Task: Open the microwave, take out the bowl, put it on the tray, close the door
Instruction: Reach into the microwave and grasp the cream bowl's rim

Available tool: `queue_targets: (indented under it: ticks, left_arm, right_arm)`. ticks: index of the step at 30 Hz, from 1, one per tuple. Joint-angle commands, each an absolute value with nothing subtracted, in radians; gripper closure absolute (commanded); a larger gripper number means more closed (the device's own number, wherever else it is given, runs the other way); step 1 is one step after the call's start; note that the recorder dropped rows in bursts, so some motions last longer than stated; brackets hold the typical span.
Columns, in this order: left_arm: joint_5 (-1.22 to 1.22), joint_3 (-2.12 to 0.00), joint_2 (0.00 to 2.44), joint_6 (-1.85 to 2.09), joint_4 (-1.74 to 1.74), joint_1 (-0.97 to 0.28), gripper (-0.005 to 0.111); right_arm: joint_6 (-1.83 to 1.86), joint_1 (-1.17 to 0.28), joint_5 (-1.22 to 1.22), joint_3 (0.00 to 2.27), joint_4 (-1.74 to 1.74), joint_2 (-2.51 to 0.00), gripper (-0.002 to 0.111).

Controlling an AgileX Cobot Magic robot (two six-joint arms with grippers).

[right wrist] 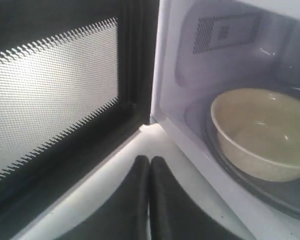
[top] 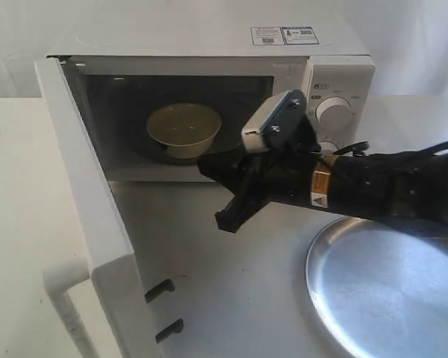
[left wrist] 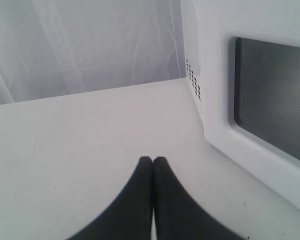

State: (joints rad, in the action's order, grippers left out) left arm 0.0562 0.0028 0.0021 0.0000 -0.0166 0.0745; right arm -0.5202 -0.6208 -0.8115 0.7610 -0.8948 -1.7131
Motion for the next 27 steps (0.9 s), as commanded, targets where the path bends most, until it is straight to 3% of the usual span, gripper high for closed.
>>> queue_targets:
  ticks: [1, 6, 10, 14, 19, 27]
  left_arm:
    - [0.061, 0.000, 0.000, 0.000, -0.009, 0.073, 0.107]
    - [0.061, 0.000, 0.000, 0.000, -0.009, 0.073, 0.107]
    - [0.061, 0.000, 0.000, 0.000, -0.009, 0.073, 0.107]
    - [0.061, 0.000, 0.000, 0.000, -0.009, 0.073, 0.107]
    - [0.061, 0.000, 0.000, 0.000, -0.009, 0.073, 0.107]
    - [0.061, 0.000, 0.000, 0.000, -0.009, 0.073, 0.107]
  right_arm:
    - [-0.393, -0.656, -0.710, 0.857, -0.840, -1.800, 0.108]
    - [-0.173, -0.657, -0.518, 0.975, -0.646, -1.867, 0.108]
    - [-0.140, -0.668, -0.498, 1.053, -0.641, -1.906, 0.108]
    - [-0.134, -0.707, -0.439, 1.128, -0.755, -1.948, 0.092]
    - [-0.134, -0.738, -0.340, 1.223, -0.810, -2.015, 0.060]
    - [-0.125, -0.738, -0.310, 1.345, -0.817, -2.103, 0.060]
